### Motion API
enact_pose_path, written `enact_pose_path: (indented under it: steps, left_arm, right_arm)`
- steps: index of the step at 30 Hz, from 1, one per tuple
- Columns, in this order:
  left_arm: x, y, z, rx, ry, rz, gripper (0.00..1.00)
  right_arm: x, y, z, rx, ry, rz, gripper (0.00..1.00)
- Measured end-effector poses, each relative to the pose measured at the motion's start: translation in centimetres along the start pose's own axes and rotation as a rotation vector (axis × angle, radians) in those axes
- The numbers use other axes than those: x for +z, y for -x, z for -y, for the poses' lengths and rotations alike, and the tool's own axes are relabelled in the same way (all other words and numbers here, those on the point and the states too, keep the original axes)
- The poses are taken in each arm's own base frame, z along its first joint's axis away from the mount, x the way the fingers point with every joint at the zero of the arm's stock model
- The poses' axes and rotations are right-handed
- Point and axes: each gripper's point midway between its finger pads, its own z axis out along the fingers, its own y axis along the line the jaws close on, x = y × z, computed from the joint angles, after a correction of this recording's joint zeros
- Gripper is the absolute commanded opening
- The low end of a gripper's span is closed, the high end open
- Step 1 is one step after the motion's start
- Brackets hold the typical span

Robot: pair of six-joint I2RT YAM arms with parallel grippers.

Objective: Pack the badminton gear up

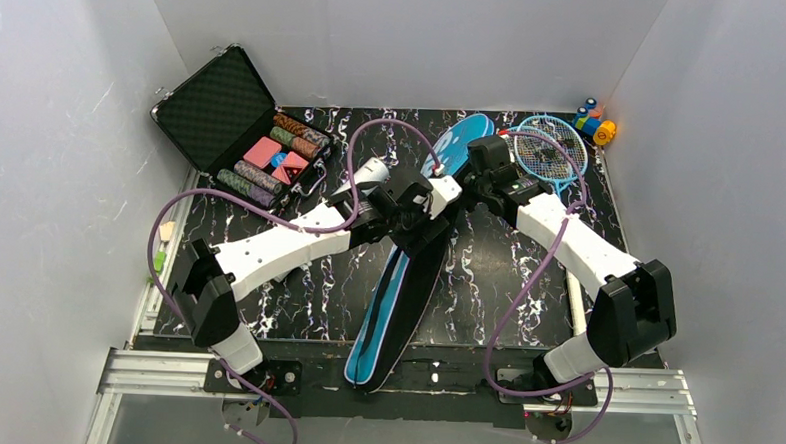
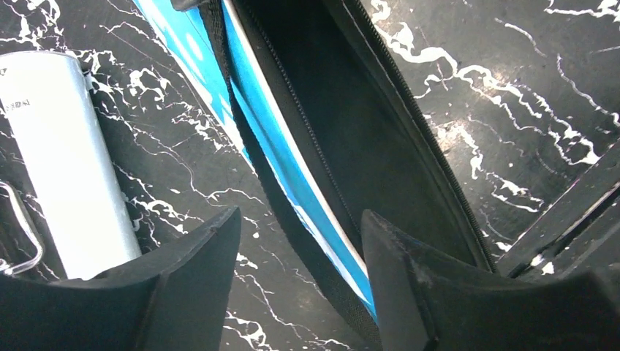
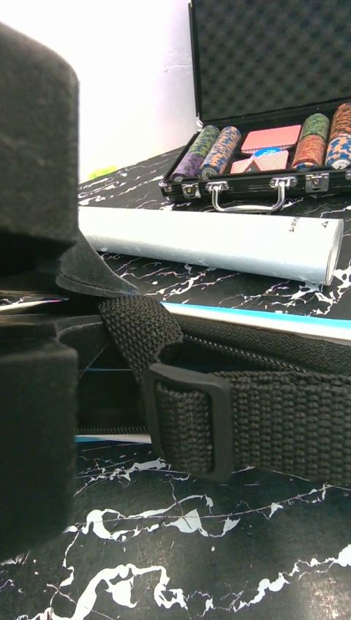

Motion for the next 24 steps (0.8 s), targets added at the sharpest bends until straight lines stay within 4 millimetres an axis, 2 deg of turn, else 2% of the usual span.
enact_pose_path:
  steps: [4,7,10,12,14,18,19,24]
  left_arm:
    - [0.2,0.0,-0.3,0.016,0.015,0.008,0.4]
    - [0.5,0.2,-0.5,0.024,0.025,0.021,0.36]
    - [0.8,-0.1,-0.6,0.029,0.037,0.02,0.22]
    - [0.9,-0.3,-0.8,0.03,0.048,0.018,0.17]
    - [0.9,-0.3,-1.0,0.031,0.06,0.018,0.22]
    - [0.9,-0.2,-1.4,0.033,0.082,0.022,0.54]
    - [0.9,-0.2,-1.5,0.034,0.085,0.023,0.57]
    - [1.7,-0.3,-1.7,0.031,0.094,0.015,0.58]
  right_arm:
    - [0.0,0.0,0.0,0.0,-0.001,-0.002,0.01]
    - [-0.1,-0.2,0.2,0.0,-0.008,-0.008,0.01]
    - [-0.3,-0.3,0.3,0.0,-0.014,-0.015,0.01]
    - [-0.4,-0.4,0.2,0.0,-0.012,-0.02,0.01]
    - [-0.6,-0.4,0.0,0.0,-0.006,-0.023,0.01]
    - [-1.1,-0.4,-0.2,0.0,0.003,-0.026,0.01]
    - [-1.1,-0.4,-0.3,0.001,0.005,-0.029,0.01]
    - [-1.3,-0.7,-0.5,0.002,0.018,-0.047,0.01]
